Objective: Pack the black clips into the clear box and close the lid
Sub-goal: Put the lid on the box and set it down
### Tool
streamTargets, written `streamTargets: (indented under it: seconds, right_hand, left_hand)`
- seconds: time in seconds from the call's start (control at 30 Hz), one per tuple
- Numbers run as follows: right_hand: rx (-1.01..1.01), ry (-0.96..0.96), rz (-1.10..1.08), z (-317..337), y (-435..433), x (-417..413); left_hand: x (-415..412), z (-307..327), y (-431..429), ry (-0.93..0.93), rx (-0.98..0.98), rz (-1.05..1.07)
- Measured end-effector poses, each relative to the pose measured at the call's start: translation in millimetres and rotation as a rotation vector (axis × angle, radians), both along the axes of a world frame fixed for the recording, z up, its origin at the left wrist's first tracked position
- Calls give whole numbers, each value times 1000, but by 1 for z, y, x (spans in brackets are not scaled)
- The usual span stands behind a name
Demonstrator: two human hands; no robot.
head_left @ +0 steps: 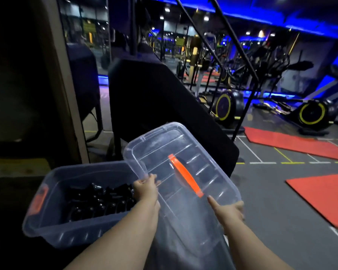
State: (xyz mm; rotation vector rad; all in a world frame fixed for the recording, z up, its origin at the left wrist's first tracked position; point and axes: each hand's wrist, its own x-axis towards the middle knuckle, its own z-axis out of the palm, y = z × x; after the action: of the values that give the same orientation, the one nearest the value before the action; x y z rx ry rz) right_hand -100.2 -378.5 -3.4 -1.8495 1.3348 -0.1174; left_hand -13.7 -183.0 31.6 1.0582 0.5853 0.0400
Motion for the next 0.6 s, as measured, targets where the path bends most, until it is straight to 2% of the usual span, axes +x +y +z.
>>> streamTargets:
  seconds: [0.17, 0.27, 0.43, 0.6]
  right_hand:
    - [139, -68, 64, 32, 56, 31]
    - [245, -198, 79, 43, 95, 40]
    - [183, -308, 197, 9, 125, 71]
    - [111, -301, 338, 15, 161, 71]
  left_hand:
    - [3, 32, 51, 50, -61, 187]
    - [5, 38, 81, 73, -157, 271]
    - [7, 26, 127, 70, -183, 328]
    - [14, 4, 171, 87, -202, 336]
